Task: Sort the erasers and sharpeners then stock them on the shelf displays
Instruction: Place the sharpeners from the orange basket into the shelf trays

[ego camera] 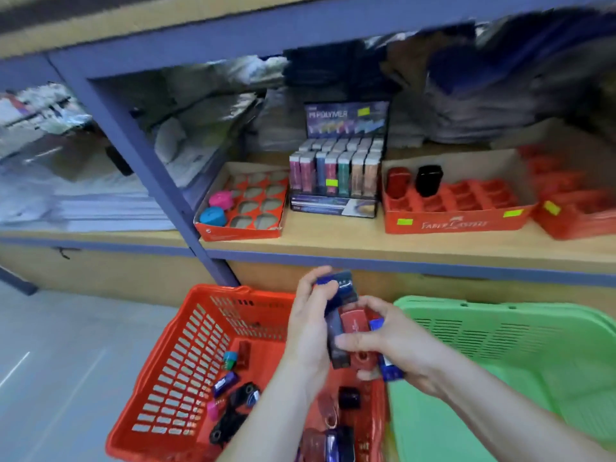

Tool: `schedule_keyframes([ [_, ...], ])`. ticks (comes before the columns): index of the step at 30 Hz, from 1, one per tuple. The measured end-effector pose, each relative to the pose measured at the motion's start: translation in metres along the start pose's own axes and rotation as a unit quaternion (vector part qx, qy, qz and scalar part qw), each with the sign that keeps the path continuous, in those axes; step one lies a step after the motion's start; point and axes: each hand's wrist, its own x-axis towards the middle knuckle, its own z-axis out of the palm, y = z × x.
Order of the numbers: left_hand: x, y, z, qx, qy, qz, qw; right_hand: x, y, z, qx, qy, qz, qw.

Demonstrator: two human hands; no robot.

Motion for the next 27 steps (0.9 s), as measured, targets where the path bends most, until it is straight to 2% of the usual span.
schedule_keyframes([
  [2, -0.007, 0.012, 0.017, -0.045, -0.034, 0.005, 0.998, -0.019, -0.019, -0.018, -0.026, -0.004, -0.019, 0.999],
  [4, -0.009, 0.024, 0.029, -0.037, -0.057, 0.045, 0.997, -0.038, -0.042, -0.037, -0.059, -0.018, -0.042, 0.997],
  [8, 0.000, 0.045, 0.044, 0.179, -0.054, 0.114, 0.976, -0.075, -0.086, -0.072, -0.084, -0.027, -0.103, 0.991],
  [11, -0.002, 0.055, 0.064, 0.270, -0.118, 0.114, 0.949, -0.087, -0.100, -0.083, -0.045, -0.023, -0.140, 0.989],
  [13, -0.004, 0.057, 0.077, 0.278, -0.171, 0.106, 0.939, -0.086, -0.101, -0.092, -0.005, -0.013, -0.146, 0.989],
  [17, 0.002, 0.058, 0.090, 0.279, -0.223, 0.102, 0.928, -0.080, -0.100, -0.112, 0.116, 0.002, -0.142, 0.983],
  [22, 0.010, 0.065, 0.101, 0.324, -0.183, 0.142, 0.917, -0.072, -0.101, -0.119, 0.134, 0.010, -0.135, 0.982],
  [27, 0.022, 0.096, 0.067, 0.355, -0.149, 0.164, 0.908, -0.044, -0.114, -0.093, 0.135, -0.027, -0.131, 0.982],
])
